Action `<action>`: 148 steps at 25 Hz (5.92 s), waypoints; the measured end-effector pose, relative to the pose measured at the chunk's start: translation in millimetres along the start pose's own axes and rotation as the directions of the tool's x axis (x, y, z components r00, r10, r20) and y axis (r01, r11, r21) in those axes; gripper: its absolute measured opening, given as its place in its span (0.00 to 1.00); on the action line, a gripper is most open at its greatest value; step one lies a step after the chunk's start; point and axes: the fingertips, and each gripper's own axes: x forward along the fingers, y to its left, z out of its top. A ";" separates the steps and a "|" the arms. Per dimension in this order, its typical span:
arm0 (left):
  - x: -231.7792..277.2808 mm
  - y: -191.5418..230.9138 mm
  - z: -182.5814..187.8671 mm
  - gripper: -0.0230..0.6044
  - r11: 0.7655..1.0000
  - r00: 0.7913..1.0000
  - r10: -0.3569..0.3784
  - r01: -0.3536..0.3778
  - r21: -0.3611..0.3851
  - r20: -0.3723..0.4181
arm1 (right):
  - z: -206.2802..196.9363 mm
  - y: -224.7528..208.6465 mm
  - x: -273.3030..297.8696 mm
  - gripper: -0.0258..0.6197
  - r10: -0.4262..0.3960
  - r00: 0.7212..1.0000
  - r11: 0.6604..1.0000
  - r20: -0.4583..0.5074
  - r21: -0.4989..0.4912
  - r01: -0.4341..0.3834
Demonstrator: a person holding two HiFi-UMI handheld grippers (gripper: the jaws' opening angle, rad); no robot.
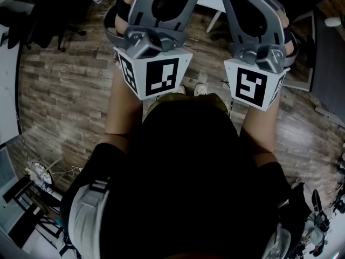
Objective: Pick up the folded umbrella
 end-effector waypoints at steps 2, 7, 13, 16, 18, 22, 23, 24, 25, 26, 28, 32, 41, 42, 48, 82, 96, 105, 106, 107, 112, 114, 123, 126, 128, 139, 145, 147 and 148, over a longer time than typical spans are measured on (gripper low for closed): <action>-1.9 1.3 -0.5 0.06 1.000 1.000 -0.001 0.001 -0.001 0.003 | 2.3 1.0 1.0 0.09 -0.001 1.000 1.000 -0.001 0.000 0.001; -5.9 3.9 -3.5 0.06 1.000 1.000 -0.008 0.008 -0.007 0.013 | 4.6 5.6 3.6 0.09 -0.002 1.000 1.000 -0.014 0.003 0.002; -16.3 6.4 -8.5 0.06 1.000 1.000 -0.012 0.012 -0.008 0.025 | 12.4 14.0 6.0 0.09 -0.006 1.000 1.000 -0.021 0.007 0.006; -20.5 8.0 -11.8 0.06 1.000 0.999 -0.010 0.011 -0.016 0.030 | 14.4 18.6 5.8 0.09 -0.006 1.000 1.000 -0.023 0.011 0.006; -22.3 9.2 -13.4 0.06 1.000 0.999 -0.010 0.011 -0.028 0.038 | 14.9 20.8 7.1 0.09 -0.010 1.000 1.000 -0.025 0.008 0.010; -22.8 11.3 -18.5 0.06 0.999 0.999 -0.008 0.010 -0.032 0.043 | 14.6 23.9 12.5 0.09 -0.004 1.000 0.999 -0.025 0.044 0.006; -22.5 11.0 -19.7 0.06 0.999 0.999 -0.010 0.011 -0.032 0.042 | 15.0 24.1 13.5 0.09 -0.001 1.000 0.998 -0.021 0.058 0.002; -21.8 10.8 -21.1 0.06 0.999 0.999 -0.011 0.013 -0.031 0.040 | 14.9 24.1 14.5 0.09 0.001 1.000 0.998 -0.016 0.070 0.000; -20.6 10.8 -22.5 0.06 0.999 0.999 -0.011 0.013 -0.032 0.039 | 13.9 24.3 15.9 0.09 0.003 1.000 0.997 -0.014 0.076 -0.002; -19.2 10.9 -24.1 0.06 0.999 0.999 -0.010 0.012 -0.033 0.038 | 12.1 25.1 17.7 0.09 0.006 1.000 0.997 -0.014 0.075 -0.005; -15.4 10.1 -28.0 0.06 0.999 0.999 -0.008 0.009 -0.035 0.036 | 6.9 26.7 22.0 0.09 0.014 1.000 0.997 -0.016 0.071 -0.013; -3.7 6.3 -39.1 0.06 0.999 0.999 -0.011 0.013 -0.037 0.031 | -6.1 25.7 32.7 0.09 0.019 1.000 0.997 -0.012 0.074 -0.018; 39.5 5.3 -73.5 0.06 0.999 1.000 -0.027 0.027 -0.039 -0.001 | -45.7 15.5 69.1 0.09 0.043 0.999 0.988 0.020 0.145 -0.046; 45.1 4.8 -77.8 0.06 0.999 1.000 -0.025 0.025 -0.034 -0.007 | -51.4 14.5 73.5 0.09 0.046 0.999 0.988 0.022 0.148 -0.048; 79.8 4.0 -100.8 0.06 0.999 0.999 -0.020 0.019 -0.027 -0.036 | -86.5 4.2 100.4 0.09 0.054 0.998 0.984 0.044 0.167 -0.060; 261.8 -9.7 -205.1 0.06 1.000 0.994 -0.002 0.004 0.013 -0.113 | -250.4 -57.9 229.0 0.09 0.095 0.990 0.965 0.107 0.234 -0.118; 277.8 -25.6 -217.8 0.06 0.999 0.987 0.004 0.002 0.042 -0.162 | -273.3 -50.1 236.6 0.09 0.125 0.984 0.959 0.128 0.239 -0.153; 280.6 -23.5 -218.5 0.06 1.000 0.991 0.008 -0.006 0.014 -0.133 | -277.4 -50.3 239.8 0.09 0.112 0.987 0.959 0.115 0.247 -0.138; 280.1 -21.8 -218.9 0.06 1.000 0.992 0.008 -0.007 0.007 -0.125 | -277.0 -50.0 240.9 0.09 0.110 0.988 0.959 0.110 0.249 -0.134; 280.1 -20.4 -220.0 0.06 1.000 0.993 0.005 -0.005 0.003 -0.119 | -277.0 -49.8 242.3 0.09 0.109 0.989 0.959 0.102 0.252 -0.131; 285.2 -19.4 -232.4 0.06 1.000 0.996 -0.022 0.022 -0.006 -0.089 | -280.5 -44.8 254.6 0.09 0.110 0.993 0.961 0.048 0.248 -0.118; 288.5 -20.0 -239.9 0.06 0.999 0.996 -0.043 0.043 0.002 -0.075 | -281.2 -44.9 261.5 0.09 0.095 0.995 0.966 0.028 0.240 -0.099; 300.2 -9.7 -271.6 0.06 0.991 0.993 -0.112 0.115 -0.072 0.043 | -293.6 -40.1 289.4 0.09 0.026 0.992 0.975 -0.126 0.223 0.003; 303.8 -6.1 -280.0 0.06 0.986 0.988 -0.132 0.139 -0.089 0.081 | -292.7 -42.6 298.7 0.09 -0.007 0.987 0.979 -0.159 0.201 0.039; 306.5 -4.5 -286.8 0.06 0.983 0.984 -0.146 0.156 -0.097 0.101 | -294.9 -43.9 303.7 0.09 -0.024 0.982 0.977 -0.189 0.202 0.063; 309.2 -20.5 -302.4 0.06 0.962 0.961 -0.210 0.236 -0.137 0.180 | -306.3 -20.6 306.8 0.09 0.003 0.952 0.984 -0.306 0.169 0.052; 318.7 -34.4 -301.2 0.06 0.955 0.954 -0.236 0.263 -0.137 0.187 | -322.2 -16.2 309.3 0.09 0.045 0.952 0.976 -0.304 0.217 0.024; 320.1 -39.2 -300.7 0.06 0.951 0.950 -0.245 0.274 -0.142 0.193 | -326.1 -14.4 311.8 0.09 0.057 0.953 0.970 -0.296 0.243 0.018; 320.8 -41.2 -301.2 0.06 0.950 0.950 -0.247 0.276 -0.144 0.190 | -328.3 -13.5 312.5 0.09 0.063 0.954 0.966 -0.291 0.258 0.015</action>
